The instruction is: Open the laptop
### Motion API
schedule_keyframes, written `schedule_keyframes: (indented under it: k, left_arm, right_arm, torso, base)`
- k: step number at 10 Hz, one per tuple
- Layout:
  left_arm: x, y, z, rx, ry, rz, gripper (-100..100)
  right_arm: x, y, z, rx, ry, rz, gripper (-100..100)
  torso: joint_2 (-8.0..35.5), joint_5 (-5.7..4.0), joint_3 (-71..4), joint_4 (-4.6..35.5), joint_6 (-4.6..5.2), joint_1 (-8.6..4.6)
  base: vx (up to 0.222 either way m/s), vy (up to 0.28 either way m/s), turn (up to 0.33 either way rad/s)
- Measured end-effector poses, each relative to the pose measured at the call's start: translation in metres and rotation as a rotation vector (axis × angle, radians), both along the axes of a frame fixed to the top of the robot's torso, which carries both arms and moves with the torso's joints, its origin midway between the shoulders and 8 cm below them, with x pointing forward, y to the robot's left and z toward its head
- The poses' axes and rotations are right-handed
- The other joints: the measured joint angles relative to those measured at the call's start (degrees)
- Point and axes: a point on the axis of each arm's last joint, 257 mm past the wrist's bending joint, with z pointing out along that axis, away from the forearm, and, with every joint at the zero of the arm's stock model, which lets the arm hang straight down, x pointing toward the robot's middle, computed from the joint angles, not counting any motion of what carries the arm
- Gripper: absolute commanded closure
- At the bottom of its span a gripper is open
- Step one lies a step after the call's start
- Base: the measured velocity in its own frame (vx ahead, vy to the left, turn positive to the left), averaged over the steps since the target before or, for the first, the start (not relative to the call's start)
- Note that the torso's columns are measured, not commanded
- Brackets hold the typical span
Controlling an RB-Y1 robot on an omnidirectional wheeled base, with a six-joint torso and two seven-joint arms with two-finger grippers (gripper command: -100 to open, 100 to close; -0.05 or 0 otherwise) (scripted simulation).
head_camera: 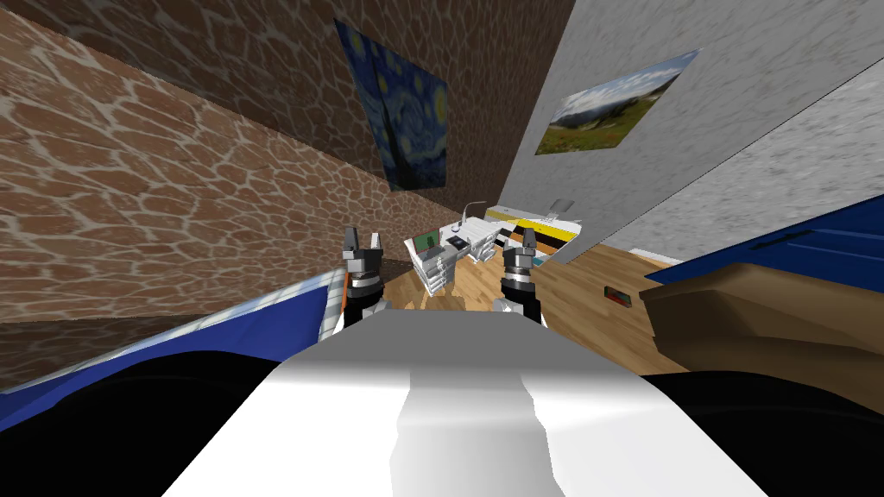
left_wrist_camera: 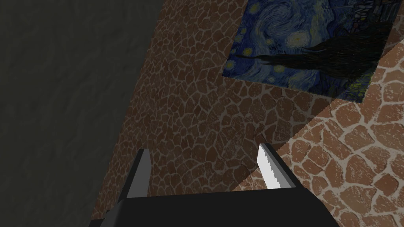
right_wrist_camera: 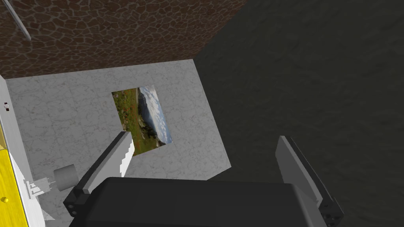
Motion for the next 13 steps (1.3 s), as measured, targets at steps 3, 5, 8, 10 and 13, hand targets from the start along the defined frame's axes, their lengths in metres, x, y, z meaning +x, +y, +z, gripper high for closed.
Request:
schedule_keyframes:
  k: [3,5,8,10,13]
  left_arm:
    - [0.000,0.000,0.000,0.000,0.000,0.000,0]
    - [0.000,0.000,0.000,0.000,0.000,0.000,0]
    - [0.000,0.000,0.000,0.000,0.000,0.000,0]
    - [0.000,0.000,0.000,0.000,0.000,0.000,-100]
    - [0.022,-0.007,-0.014,0.060,0.050,-0.022,-100]
  right_arm:
    - [0.000,0.000,0.000,0.000,0.000,0.000,0]
    - [0.000,0.000,0.000,0.000,0.000,0.000,0]
    - [0.000,0.000,0.000,0.000,0.000,0.000,0]
    - [0.000,0.000,0.000,0.000,0.000,0.000,0]
    - [0.000,0.000,0.000,0.000,0.000,0.000,0]
  torso:
    - [10.0,0.00,-20.1,10.1,0.00,0.00]
    - [18.5,0.00,-36.9,18.5,0.00,0.00]
    - [31.2,0.00,-62.3,31.1,0.00,0.00]
    - [39.6,0.00,-79.2,39.6,0.00,0.00]
    - [42.1,-0.03,-84.6,42.2,0.00,-0.10]
  base:
    - [0.000,0.000,0.000]
    - [0.000,0.000,0.000]
    - [0.000,0.000,0.000]
    - [0.011,-0.007,0.015]
    - [0.057,-0.044,0.058]
